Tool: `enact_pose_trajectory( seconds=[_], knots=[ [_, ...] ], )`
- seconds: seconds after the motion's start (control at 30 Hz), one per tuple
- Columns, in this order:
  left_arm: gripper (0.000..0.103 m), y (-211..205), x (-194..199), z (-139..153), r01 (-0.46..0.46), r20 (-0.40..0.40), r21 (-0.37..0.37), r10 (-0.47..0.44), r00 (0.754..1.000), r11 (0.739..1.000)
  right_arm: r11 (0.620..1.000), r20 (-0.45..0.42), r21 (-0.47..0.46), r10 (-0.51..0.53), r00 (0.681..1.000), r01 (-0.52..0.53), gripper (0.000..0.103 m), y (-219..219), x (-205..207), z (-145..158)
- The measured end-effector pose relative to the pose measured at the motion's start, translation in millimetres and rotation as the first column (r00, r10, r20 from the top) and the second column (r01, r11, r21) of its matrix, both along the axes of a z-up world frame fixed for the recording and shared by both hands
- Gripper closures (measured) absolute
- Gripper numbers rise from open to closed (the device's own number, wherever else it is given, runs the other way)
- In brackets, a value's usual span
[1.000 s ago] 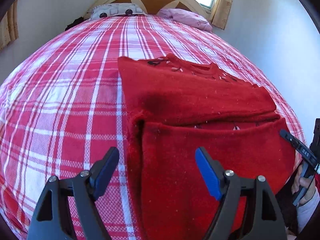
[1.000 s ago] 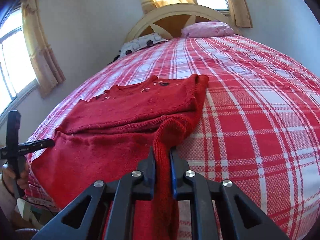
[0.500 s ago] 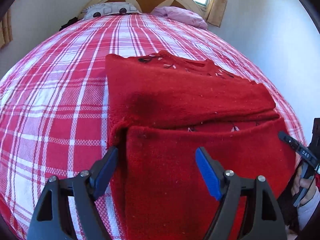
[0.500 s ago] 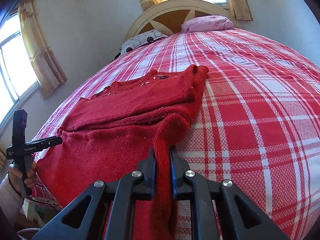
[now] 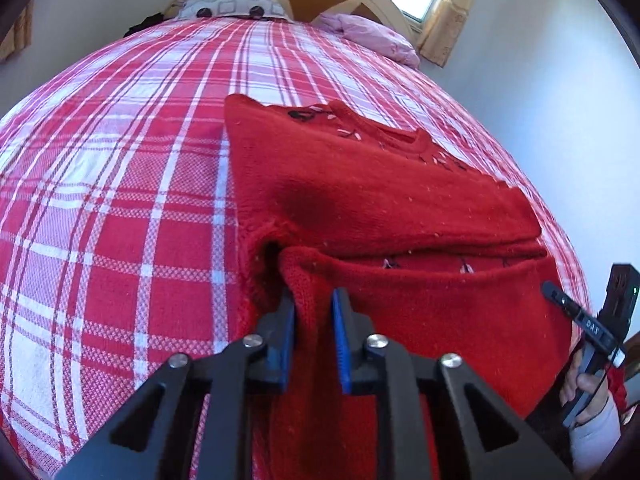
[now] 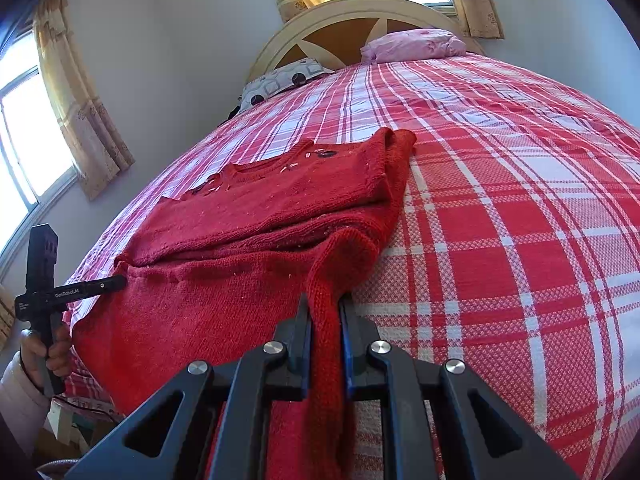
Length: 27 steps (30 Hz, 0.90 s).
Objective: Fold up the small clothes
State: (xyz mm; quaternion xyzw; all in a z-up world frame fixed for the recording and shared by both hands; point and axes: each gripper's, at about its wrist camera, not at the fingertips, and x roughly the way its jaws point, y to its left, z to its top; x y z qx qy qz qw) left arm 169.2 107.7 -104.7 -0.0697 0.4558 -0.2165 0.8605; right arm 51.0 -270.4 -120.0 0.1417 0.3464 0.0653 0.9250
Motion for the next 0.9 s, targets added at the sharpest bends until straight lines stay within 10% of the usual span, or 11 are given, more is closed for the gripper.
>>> enact_pose_trajectory(
  seconds=[0.6,0.7,0.9],
  knots=[
    [0.084,-9.3,1.3,1.1,-0.043,0.020,0.053,0.042,0.999,0.998,1.000,-0.040,0.027,-0.004,0.999,0.005,0.073,-2.3,16.8,6.4],
    [0.090,-13.1,-4.0,2.2,-0.041,0.047,0.081,0.037,0.998,0.996,0.999,-0.034,-0.034,-0.018,0.999,0.016,0.092,3.6,13.2,6.7],
    [0.094,-0.9,-15.1,19.5,-0.033,0.070,-0.018,0.035,0.997,0.999,0.999,0.038,-0.045,-0.002,0.999,0.003,0.094,4.3,-1.4,33.7]
  ],
)
